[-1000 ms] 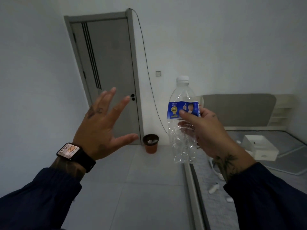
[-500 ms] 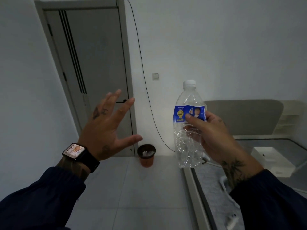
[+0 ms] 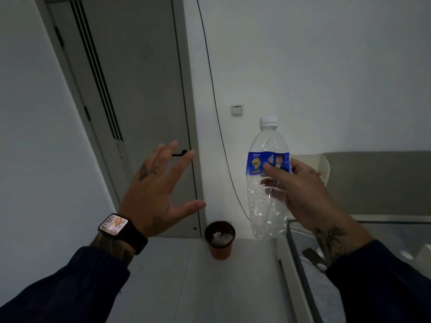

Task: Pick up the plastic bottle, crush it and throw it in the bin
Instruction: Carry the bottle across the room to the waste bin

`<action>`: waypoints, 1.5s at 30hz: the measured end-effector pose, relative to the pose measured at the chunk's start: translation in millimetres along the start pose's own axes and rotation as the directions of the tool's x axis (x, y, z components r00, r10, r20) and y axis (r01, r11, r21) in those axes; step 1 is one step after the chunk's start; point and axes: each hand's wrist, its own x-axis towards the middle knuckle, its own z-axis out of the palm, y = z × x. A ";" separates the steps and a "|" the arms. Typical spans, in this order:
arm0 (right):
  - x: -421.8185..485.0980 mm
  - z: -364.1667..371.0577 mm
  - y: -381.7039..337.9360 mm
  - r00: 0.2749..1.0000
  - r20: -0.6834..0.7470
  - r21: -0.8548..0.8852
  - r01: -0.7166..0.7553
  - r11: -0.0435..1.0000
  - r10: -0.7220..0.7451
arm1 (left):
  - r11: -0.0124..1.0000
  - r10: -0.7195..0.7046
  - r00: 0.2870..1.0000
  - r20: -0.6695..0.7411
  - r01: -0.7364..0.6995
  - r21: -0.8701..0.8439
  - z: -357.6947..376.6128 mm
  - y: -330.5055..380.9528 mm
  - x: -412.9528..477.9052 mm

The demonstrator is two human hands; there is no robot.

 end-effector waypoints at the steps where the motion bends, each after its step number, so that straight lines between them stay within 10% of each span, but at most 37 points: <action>1: 18.5 3.2 3.7 1.000 0.010 0.001 -0.003 1.000 0.003 | 1.000 -0.001 1.000 0.004 0.001 0.001 9.5 -9.7 13.1; 30: 530.9 57.4 172.2 0.993 -0.065 -0.045 -0.098 0.994 0.095 | 0.994 0.036 0.993 0.109 -0.024 -0.111 342.2 -283.8 388.0; 45: 634.2 28.9 496.3 0.952 -0.074 -0.088 -0.303 0.949 0.297 | 0.995 0.021 0.980 0.197 -0.002 -0.097 652.2 -370.5 335.2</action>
